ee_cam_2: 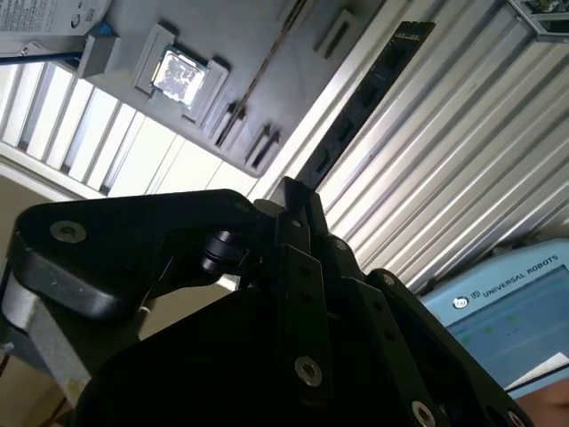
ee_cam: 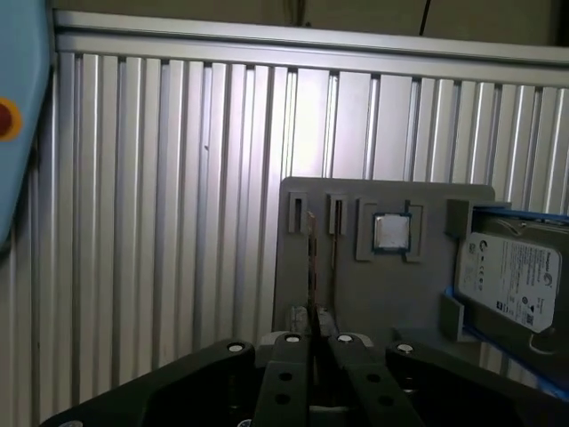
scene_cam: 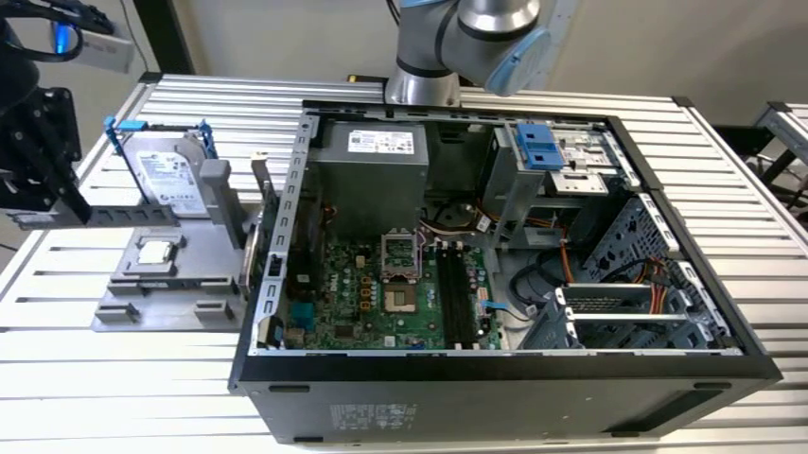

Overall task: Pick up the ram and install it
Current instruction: 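Pick up the ram and move it above insertion slot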

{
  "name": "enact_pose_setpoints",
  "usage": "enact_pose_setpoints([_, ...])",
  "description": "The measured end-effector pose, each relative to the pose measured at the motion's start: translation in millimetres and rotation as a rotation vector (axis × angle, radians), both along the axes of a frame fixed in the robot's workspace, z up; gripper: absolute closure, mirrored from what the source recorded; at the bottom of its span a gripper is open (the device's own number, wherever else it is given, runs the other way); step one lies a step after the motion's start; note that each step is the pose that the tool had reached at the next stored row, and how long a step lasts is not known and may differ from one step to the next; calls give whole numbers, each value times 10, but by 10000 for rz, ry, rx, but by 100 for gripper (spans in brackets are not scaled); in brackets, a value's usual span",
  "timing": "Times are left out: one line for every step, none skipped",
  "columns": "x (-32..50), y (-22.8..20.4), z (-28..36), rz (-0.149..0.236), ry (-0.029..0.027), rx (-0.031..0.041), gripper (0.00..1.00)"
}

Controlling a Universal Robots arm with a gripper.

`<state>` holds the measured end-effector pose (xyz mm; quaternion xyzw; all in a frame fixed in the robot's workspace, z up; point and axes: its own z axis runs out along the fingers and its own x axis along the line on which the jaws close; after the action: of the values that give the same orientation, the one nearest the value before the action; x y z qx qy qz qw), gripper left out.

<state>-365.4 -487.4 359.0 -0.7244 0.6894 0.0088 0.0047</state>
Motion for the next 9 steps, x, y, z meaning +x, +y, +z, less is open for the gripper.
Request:
enact_pose_setpoints([0,0,22,0,0,0,100])
enact_pose_setpoints([0,0,43,1,1,-1,100])
enact_pose_setpoints([0,0,65,0,1,0,100])
enact_pose_setpoints([0,0,86,0,0,0,100])
enact_pose_setpoints([0,0,107,0,0,0,100])
enact_pose_setpoints([0,0,128,0,0,0,100])
enact_pose_setpoints([0,0,145,0,0,1,100])
enact_pose_setpoints([0,0,152,0,0,2,100])
enact_pose_setpoints([0,0,152,1,-2,10,100])
